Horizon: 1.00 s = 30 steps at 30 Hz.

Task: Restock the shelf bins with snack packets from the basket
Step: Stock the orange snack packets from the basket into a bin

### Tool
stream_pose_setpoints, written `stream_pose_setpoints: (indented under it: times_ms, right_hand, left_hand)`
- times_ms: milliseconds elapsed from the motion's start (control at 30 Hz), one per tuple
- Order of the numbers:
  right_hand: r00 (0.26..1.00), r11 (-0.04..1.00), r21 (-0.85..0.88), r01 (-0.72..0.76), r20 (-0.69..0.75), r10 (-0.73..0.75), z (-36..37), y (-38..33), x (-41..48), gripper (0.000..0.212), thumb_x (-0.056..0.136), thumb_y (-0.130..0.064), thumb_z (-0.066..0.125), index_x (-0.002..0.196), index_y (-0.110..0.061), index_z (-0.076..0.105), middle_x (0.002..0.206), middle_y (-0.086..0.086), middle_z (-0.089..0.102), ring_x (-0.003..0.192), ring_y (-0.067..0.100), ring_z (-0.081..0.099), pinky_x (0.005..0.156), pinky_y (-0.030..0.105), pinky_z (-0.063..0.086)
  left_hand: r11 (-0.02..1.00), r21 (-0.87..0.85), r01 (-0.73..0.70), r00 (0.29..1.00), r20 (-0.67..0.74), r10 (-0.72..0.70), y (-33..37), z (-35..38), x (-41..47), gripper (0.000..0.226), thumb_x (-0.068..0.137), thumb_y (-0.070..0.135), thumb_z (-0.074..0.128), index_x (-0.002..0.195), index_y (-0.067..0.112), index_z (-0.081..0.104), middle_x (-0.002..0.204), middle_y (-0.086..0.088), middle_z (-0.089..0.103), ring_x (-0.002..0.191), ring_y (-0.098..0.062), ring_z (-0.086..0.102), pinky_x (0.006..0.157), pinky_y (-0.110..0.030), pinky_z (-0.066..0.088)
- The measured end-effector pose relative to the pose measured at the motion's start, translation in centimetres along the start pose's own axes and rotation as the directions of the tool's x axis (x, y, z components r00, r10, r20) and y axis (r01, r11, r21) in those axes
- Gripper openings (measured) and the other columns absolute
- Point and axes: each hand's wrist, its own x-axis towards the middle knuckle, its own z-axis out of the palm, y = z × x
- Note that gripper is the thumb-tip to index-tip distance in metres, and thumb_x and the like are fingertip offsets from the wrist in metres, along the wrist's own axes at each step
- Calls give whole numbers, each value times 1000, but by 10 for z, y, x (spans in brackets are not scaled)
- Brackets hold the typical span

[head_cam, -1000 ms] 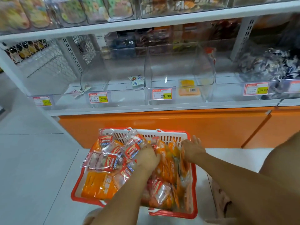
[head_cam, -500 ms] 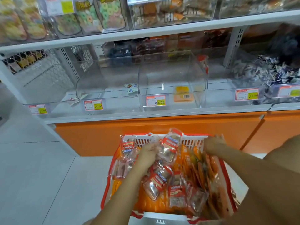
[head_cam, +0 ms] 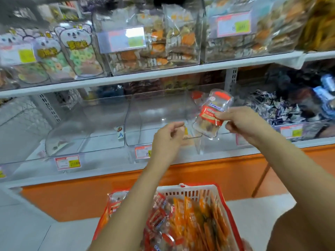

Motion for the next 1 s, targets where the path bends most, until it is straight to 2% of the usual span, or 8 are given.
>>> stream_pose_setpoints:
  times_ms: [100,200,400,500,567,700,833,1000]
  right_hand:
    - [951,994,-101,28,-303,-57,-20,-6,46,16,86,-9,67,72,-5,59,54,6,51,38,8,44,38,16,33]
    - [944,960,-275,-53,-327,-42,-24,5,105,22,82,-14,71,92,5,67,77,13,61,64,19,54,55,26,45]
    - [972,695,-683,-224,-213,103,12,35,188,25,85,-33,68,92,-9,62,91,10,62,84,18,59,55,27,39]
    - [972,746,-624,-233,-160,170,24,54,220,22,82,-25,73,71,-12,58,89,9,68,65,15,58,53,19,40]
    - [972,764,-601,-236,-128,199,32,63,229,26,80,-24,75,68,-11,56,97,10,71,68,16,61,55,18,40]
    - [976,712,-674,-196,-201,79,45,74,234,20,84,-22,70,89,-4,63,106,15,68,92,24,66,63,23,44]
    - [967,754,-624,-206,-247,60,49,75,229,56,84,-25,69,125,4,43,122,19,57,112,33,58,79,32,44]
    - [970,737,-658,-152,-241,-15,44,56,195,54,90,-22,61,130,3,34,131,25,44,116,36,52,88,34,44]
  left_hand:
    - [942,335,-32,999,37,21,-9,5,38,22,95,20,52,108,14,68,95,1,68,88,-14,61,75,-21,44]
    - [841,541,-18,963,237,-132,-30,16,61,28,95,23,50,86,5,69,83,-12,70,81,-28,64,66,-28,46]
    - [816,576,40,898,337,-282,-48,31,70,41,98,33,40,81,12,72,79,-2,73,79,-22,68,81,-37,53]
    - [794,608,-5,897,353,-265,-48,32,69,46,100,33,34,83,13,72,85,-3,73,84,-23,66,84,-37,51]
    - [798,603,-6,892,364,-269,-50,32,71,45,100,32,34,83,14,72,85,-1,73,84,-21,66,84,-36,51]
    - [794,608,-22,895,365,-255,-56,33,73,45,99,35,35,85,14,72,86,-3,72,83,-22,66,82,-39,52]
    - [816,579,4,910,337,-244,-59,34,72,40,96,37,39,81,16,71,82,-1,72,80,-22,65,77,-39,54]
    - [886,464,5,963,237,-129,-57,31,63,36,86,40,43,76,17,68,74,-2,70,74,-23,65,69,-39,54]
